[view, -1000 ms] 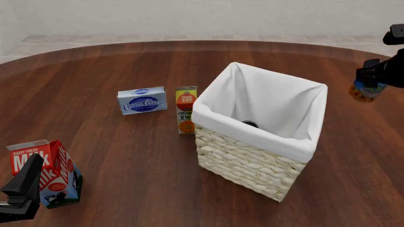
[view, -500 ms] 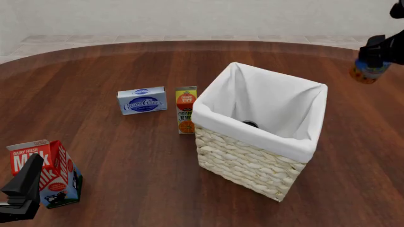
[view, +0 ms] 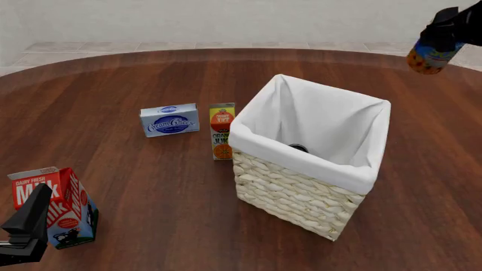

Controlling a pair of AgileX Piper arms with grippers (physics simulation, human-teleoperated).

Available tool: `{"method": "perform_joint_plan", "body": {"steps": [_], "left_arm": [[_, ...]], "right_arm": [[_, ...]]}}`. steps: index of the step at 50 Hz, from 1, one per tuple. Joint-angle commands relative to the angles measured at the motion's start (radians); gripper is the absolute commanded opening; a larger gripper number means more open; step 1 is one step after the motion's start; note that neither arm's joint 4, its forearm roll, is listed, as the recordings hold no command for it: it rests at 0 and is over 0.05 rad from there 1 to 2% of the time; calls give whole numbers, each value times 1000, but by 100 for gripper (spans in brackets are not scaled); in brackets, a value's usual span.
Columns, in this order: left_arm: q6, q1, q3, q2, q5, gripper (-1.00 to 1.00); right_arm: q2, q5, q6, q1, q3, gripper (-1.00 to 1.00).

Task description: Pick up the alphabet soup and the tomato sauce, and put them in the basket.

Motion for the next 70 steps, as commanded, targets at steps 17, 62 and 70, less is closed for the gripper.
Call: {"method": "perform_joint_plan", "body": {"steps": [17,62,70], "left_arm": [[0,0,0,0,0,100],[0,0,0,0,0,100],[0,0,0,0,0,100]], "right_arm": [[-9,97,22,148,-137,-100],[-78,118,61,364,-34,-100],[-83,109,70,390,-1,-100]]}}
